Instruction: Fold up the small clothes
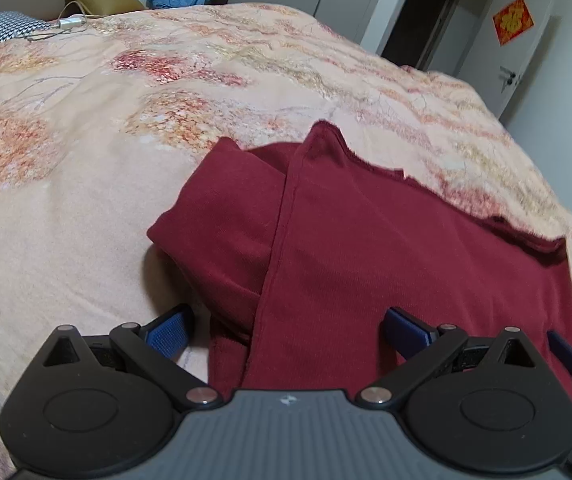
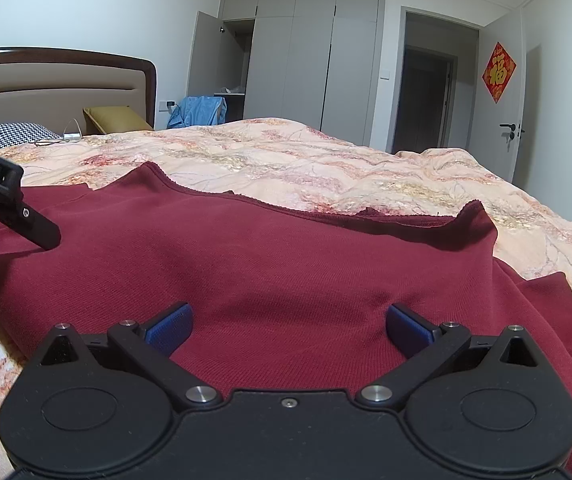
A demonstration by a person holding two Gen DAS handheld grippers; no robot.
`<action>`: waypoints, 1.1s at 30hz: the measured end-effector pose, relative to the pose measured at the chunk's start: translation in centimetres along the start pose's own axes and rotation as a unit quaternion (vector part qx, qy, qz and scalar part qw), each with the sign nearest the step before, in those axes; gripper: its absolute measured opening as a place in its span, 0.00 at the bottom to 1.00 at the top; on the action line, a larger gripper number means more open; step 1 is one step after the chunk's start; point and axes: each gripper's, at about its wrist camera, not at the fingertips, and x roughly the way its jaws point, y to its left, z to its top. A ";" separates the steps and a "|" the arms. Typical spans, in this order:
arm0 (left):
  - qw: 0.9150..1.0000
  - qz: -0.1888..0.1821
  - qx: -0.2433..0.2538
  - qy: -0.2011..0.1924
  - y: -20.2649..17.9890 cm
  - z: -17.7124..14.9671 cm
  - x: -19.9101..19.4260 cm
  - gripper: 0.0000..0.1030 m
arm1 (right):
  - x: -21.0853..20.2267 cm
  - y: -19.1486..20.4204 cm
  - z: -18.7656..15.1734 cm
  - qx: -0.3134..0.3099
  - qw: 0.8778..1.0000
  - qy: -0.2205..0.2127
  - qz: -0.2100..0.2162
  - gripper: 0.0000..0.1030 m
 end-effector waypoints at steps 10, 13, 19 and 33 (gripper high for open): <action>0.995 -0.027 -0.087 -0.039 2.9 0.0 -0.8 0.44 | 0.0 0.0 0.0 0.000 1.000 -0.001 0.000 1.00; 0.993 -0.034 -0.106 -0.039 3.4 0.0 -0.9 0.31 | 0.0 -0.1 0.0 0.000 1.000 -0.001 0.000 1.00; 0.997 -0.011 -0.042 -0.063 0.4 1.2 -2.3 0.18 | 0.2 -0.7 1.4 0.008 0.999 0.030 0.011 1.00; 0.974 -0.090 0.167 -0.124 -17.3 3.6 -5.9 0.16 | -6.5 -9.3 3.8 0.029 1.000 -0.003 -0.003 1.00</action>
